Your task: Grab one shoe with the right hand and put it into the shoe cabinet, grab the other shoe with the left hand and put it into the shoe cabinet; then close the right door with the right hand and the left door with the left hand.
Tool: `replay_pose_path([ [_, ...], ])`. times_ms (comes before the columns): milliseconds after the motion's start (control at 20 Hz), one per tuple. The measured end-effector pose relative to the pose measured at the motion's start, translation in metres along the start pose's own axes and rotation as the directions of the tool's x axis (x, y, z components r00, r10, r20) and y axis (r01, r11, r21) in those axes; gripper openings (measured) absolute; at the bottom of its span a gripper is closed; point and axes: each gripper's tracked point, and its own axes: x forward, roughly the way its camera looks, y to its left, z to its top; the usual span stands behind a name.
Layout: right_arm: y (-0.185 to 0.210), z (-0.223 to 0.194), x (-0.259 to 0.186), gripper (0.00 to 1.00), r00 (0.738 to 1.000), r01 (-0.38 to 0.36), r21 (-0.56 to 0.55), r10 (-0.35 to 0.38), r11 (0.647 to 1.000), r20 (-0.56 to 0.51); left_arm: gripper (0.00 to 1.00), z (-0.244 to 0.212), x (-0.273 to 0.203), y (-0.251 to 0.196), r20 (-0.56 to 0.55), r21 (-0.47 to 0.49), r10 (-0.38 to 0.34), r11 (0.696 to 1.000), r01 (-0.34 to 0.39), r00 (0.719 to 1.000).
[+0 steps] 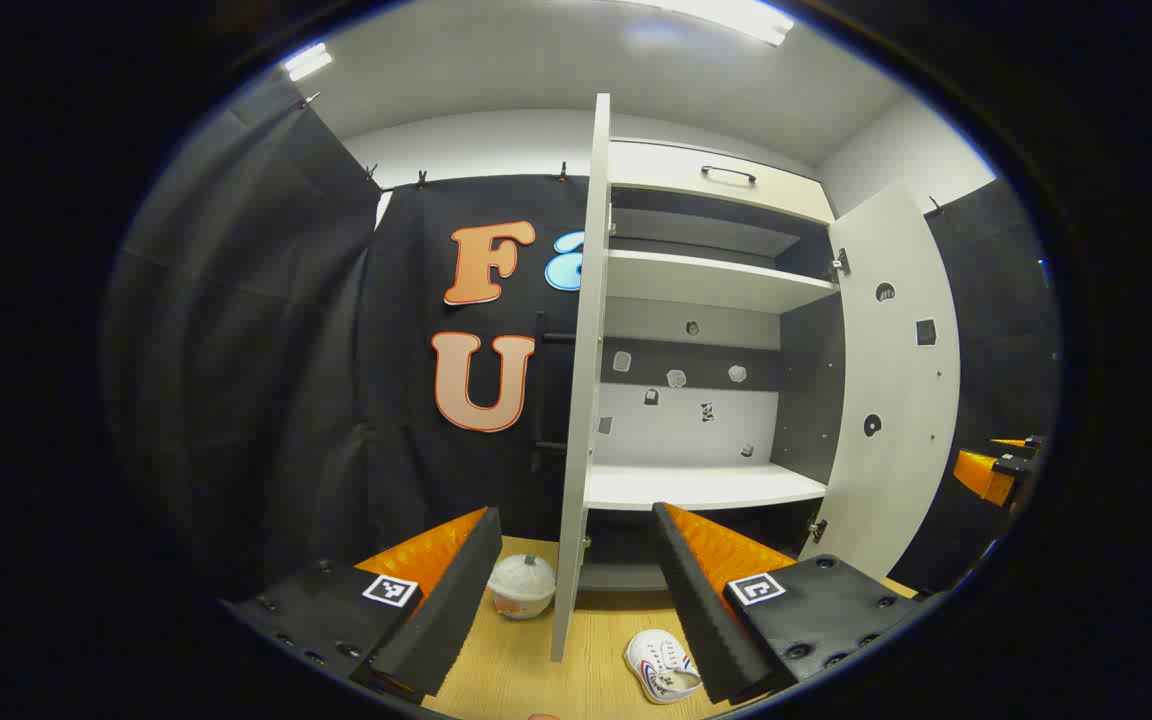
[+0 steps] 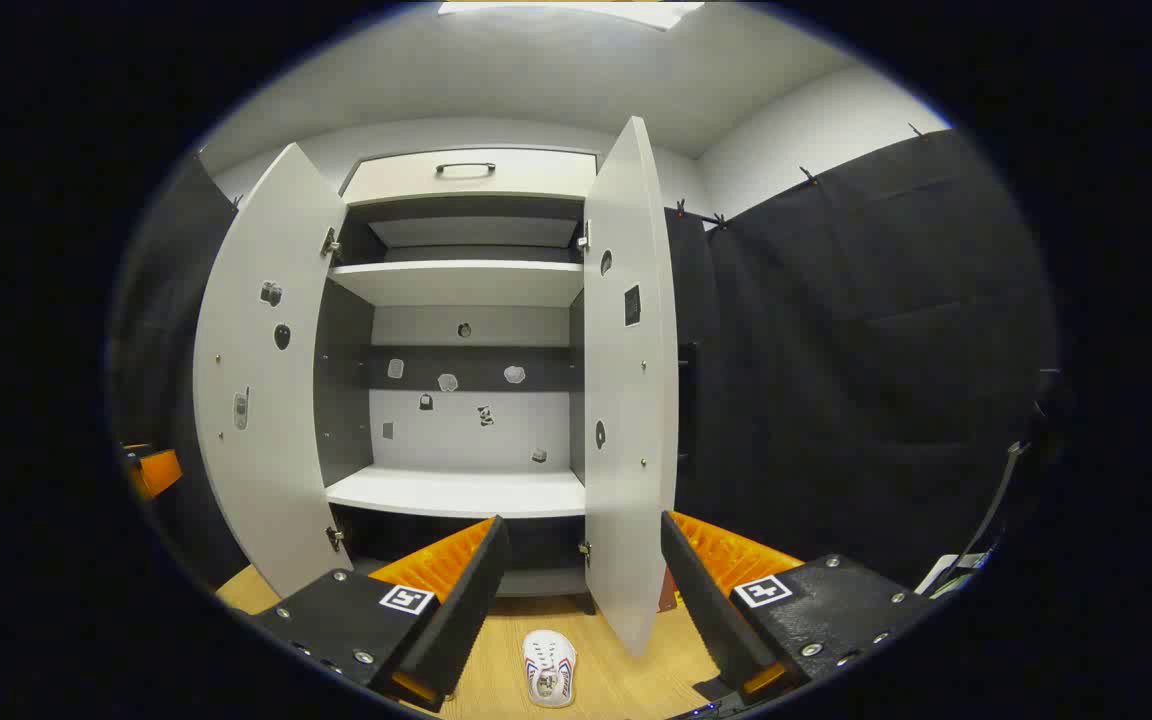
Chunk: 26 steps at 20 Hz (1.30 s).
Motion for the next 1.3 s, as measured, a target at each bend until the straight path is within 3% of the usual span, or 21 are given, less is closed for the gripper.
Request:
replay_pose_path([
  [400, 0.007, -0.008, 0.004, 0.93, 1.000, -0.020, 0.000, 0.020, 1.000, -0.023, 0.99, -0.005, 0.000, 0.002, -0.014, 0.020, 0.011, 1.000, -0.011, 1.000],
  [1000, 0.013, -0.012, 0.011, 0.93, 0.999, -0.021, -0.008, 0.021, 1.000, -0.041, 0.94, -0.009, 0.000, 0.002, -0.016, 0.013, 0.028, 1.000, -0.028, 0.999],
  [1300, 0.017, -0.030, 0.017, 0.93, 0.999, -0.022, -0.018, 0.022, 1.000, -0.047, 0.97, -0.011, -0.001, 0.002, -0.024, -0.008, 0.037, 0.999, -0.037, 0.999],
])
